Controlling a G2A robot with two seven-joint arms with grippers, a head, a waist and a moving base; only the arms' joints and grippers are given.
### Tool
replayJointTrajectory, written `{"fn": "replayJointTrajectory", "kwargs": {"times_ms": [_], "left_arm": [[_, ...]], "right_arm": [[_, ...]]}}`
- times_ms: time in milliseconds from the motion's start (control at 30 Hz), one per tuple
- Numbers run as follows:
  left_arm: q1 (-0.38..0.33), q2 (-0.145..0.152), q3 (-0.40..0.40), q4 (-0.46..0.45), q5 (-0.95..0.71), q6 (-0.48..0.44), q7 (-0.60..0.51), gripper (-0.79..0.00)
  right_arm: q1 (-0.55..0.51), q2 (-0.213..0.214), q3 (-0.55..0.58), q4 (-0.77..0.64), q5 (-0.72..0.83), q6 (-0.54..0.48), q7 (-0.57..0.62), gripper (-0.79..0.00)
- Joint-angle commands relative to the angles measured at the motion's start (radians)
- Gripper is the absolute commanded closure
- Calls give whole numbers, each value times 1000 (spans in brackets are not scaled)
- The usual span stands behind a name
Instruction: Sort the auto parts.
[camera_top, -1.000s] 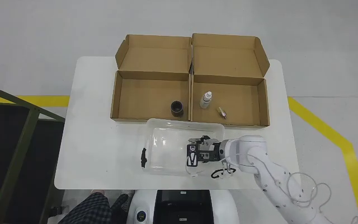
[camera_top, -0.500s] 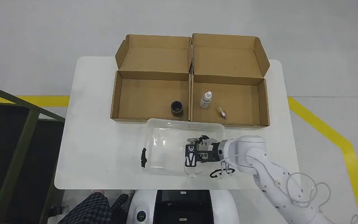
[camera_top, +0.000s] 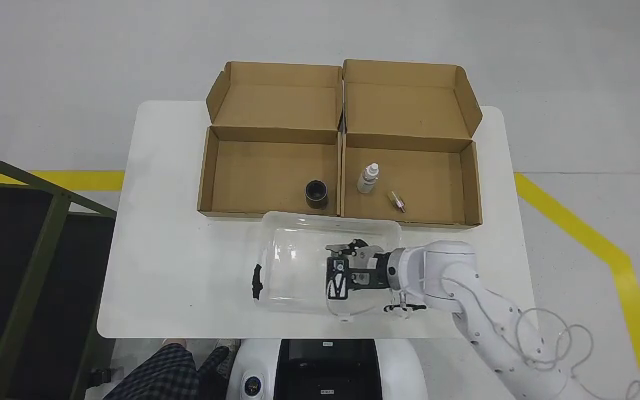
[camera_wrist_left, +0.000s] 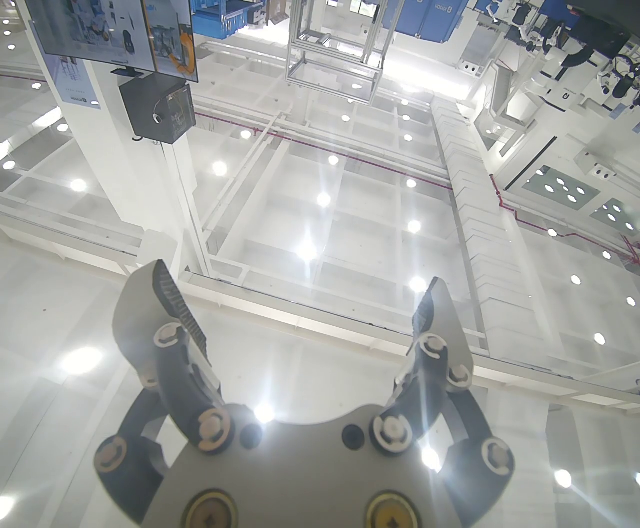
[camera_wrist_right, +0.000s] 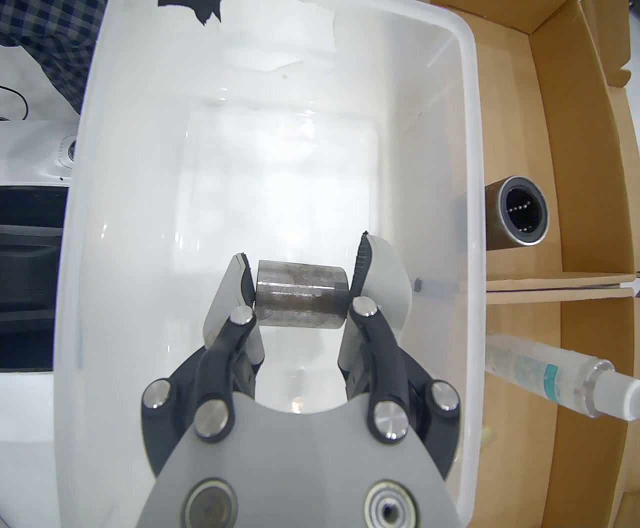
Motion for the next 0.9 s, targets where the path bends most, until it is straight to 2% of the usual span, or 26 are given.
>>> {"fn": "replayJointTrajectory", "kwargs": {"times_ms": [0, 300, 567, 633, 700, 733, 867], "left_arm": [[0, 0, 0, 0, 0, 0, 0, -785], [0, 0, 0, 0, 0, 0, 0, -785], [0, 0, 0, 0, 0, 0, 0, -785], [0, 0, 0, 0, 0, 0, 0, -785], [0, 0, 0, 0, 0, 0, 0, -785], [0, 0, 0, 0, 0, 0, 0, -785], [0, 0, 0, 0, 0, 0, 0, -785]], "right_arm": [[11, -3, -11, 16, 4, 13, -6, 0], [76, -23, -74, 117, 5, 64, -6, 0], [80, -21, -95, 116, -30, 29, 15, 0], [81, -22, -97, 118, -26, 34, 22, -342], [79, -22, -95, 108, -20, 38, 30, -742], [75, -21, -91, 100, -18, 40, 36, -785], [45, -12, -65, 59, -5, 49, 60, -785]]}}
